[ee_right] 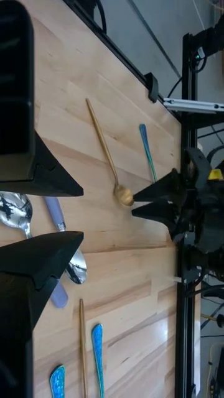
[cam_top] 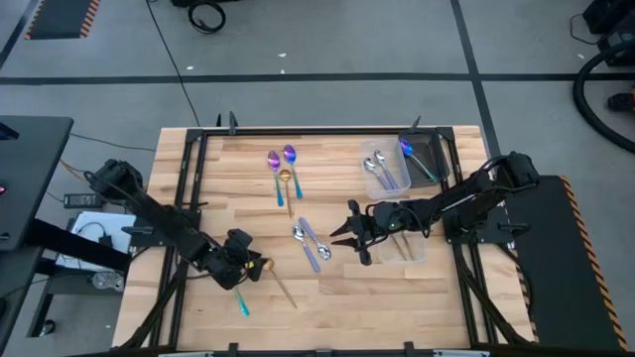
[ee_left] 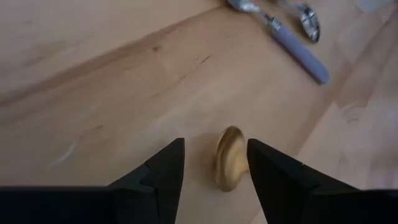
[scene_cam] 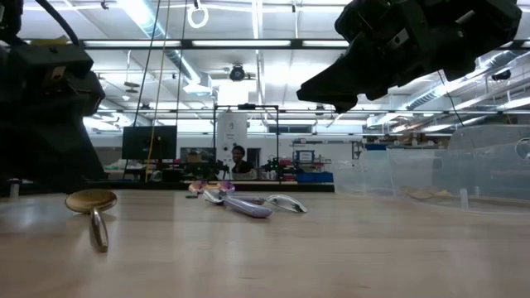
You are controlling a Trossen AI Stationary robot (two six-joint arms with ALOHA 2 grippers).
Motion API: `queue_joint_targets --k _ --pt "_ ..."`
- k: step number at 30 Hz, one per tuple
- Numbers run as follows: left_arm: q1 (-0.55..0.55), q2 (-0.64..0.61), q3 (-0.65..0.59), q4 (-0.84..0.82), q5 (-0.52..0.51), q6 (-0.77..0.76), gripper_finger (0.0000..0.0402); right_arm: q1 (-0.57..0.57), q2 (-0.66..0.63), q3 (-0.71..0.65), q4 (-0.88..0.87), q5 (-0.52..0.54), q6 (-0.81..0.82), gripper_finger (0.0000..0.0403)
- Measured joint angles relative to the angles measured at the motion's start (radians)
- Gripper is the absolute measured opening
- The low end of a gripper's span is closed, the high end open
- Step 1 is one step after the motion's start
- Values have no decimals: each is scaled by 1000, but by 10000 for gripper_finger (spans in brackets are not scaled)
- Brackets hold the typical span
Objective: Sort silverware by color (type)
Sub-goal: Put the gold spoon into the bottom transparent bin
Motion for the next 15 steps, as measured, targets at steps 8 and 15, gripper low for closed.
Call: queue_joint_targets --k 8,15 --pt "0 83 1 118 13 5 166 0 0 0 4 0 0 110" --pt "2 109 1 133 16 5 90 0 0 0 8 0 0 110"
